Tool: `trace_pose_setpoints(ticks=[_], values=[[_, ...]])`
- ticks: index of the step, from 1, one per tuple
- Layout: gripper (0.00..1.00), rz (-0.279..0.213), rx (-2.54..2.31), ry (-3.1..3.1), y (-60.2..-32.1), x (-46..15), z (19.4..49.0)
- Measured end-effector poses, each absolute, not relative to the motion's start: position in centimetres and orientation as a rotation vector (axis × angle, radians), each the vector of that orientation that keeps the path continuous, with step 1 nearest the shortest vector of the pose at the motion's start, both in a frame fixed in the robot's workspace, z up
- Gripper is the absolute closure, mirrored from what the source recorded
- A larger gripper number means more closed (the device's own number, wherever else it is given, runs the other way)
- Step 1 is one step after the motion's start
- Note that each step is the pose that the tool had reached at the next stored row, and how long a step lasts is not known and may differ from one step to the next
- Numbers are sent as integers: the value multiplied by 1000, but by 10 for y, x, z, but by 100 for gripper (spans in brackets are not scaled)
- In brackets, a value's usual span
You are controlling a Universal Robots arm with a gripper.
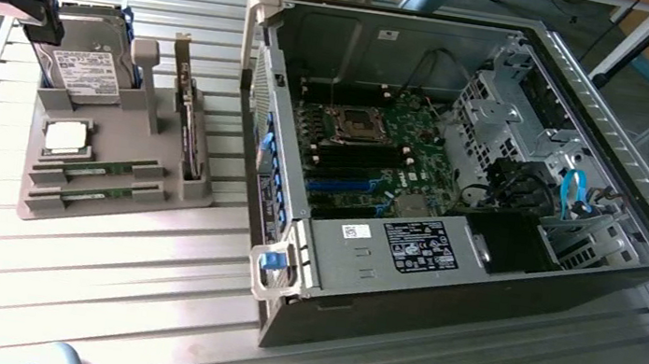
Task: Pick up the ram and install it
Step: 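Pick up the ram and move it above insertion slot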
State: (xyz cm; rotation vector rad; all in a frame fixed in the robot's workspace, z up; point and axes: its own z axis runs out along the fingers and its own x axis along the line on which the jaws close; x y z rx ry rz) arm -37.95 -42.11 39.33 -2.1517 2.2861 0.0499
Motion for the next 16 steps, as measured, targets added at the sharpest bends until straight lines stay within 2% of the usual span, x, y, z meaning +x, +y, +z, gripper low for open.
trace_pose_setpoints(ticks=[16], values=[[89, 50, -2152, 2286, -421, -379, 388]])
